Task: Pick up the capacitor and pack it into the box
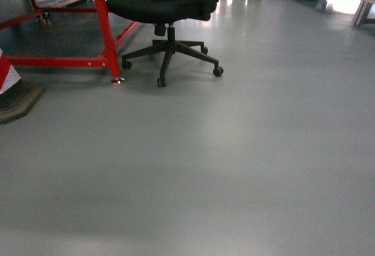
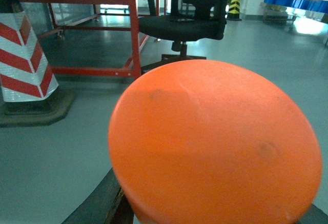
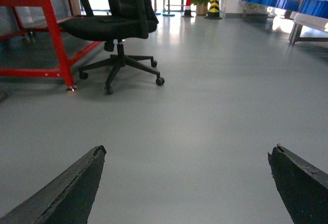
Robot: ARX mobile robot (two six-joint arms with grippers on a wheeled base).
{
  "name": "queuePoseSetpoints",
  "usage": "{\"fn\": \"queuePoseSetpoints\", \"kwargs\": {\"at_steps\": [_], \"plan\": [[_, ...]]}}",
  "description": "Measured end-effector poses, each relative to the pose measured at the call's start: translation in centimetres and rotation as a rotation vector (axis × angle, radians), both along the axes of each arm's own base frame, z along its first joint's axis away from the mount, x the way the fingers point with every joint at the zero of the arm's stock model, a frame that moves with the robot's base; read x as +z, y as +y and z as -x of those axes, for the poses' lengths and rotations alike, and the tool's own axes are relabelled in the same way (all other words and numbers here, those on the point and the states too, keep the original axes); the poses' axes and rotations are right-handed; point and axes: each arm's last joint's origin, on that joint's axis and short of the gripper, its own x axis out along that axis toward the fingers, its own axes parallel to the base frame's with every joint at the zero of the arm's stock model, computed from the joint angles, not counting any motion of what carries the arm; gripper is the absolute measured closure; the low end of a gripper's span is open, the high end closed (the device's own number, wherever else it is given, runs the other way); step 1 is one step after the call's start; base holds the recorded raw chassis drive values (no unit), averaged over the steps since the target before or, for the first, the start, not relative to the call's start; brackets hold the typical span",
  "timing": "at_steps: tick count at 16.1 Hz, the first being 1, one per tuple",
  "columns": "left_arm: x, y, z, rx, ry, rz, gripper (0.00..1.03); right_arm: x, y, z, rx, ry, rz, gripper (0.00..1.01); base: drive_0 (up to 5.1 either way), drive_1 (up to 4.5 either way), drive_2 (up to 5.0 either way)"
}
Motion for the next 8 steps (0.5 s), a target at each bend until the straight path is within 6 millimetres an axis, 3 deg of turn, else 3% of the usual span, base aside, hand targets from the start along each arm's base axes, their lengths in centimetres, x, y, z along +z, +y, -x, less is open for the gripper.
{"fn": "queuePoseSetpoints", "kwargs": {"at_steps": [8], "plan": [[0.01,-0.01,0.00,-0.002,-0.001,0.000,0.59,-0.04,0.00,0.00,-0.001,0.004,0.000,0.03,-5.1,2.35,2.3]]}}
